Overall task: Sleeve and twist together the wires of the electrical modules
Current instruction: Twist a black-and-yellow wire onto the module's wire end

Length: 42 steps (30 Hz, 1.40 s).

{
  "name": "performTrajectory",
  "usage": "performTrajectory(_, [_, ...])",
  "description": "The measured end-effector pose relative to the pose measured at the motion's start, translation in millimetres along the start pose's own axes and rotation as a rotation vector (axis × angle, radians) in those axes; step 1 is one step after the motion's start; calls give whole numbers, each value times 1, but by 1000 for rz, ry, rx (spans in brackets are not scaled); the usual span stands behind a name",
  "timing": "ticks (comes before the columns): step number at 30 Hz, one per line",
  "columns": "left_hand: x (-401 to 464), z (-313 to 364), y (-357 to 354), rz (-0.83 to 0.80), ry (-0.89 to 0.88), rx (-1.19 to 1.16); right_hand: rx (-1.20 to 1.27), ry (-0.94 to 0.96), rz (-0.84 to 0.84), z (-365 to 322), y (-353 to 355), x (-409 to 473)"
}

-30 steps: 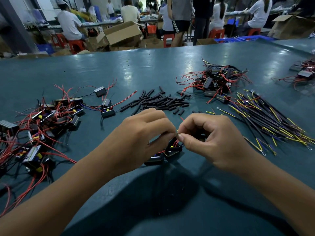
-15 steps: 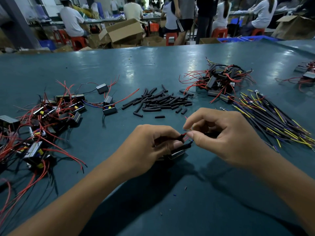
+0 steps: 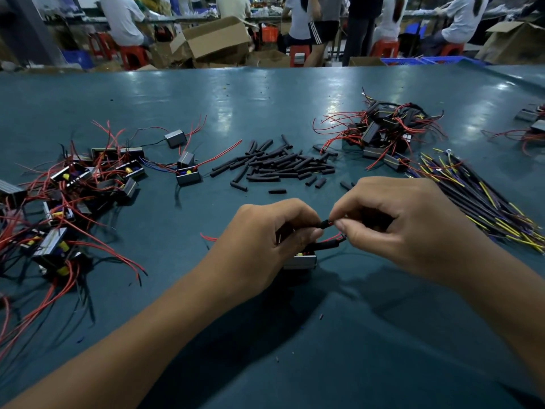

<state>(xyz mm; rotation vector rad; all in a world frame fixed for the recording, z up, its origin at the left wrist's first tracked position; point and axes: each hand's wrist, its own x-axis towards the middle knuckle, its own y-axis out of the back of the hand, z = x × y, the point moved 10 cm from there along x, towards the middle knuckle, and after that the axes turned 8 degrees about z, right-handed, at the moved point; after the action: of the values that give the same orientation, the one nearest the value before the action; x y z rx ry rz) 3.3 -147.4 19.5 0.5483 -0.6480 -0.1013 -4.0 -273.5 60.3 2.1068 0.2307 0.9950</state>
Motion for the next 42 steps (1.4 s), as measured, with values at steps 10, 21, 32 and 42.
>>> performTrajectory(10, [1,14,7,69,-123,151,59,1,3,-2,-3,0])
performTrajectory(21, [-1,15,4,-7,-198,188,175,-59,-17,10,-1,-3])
performTrajectory(32, [-5,-15,8,148,256,-274,191,-102,36,11,-12,-2])
performTrajectory(42, [-10,21,23,164,-78,162,200,-166,31,21,-17,-5])
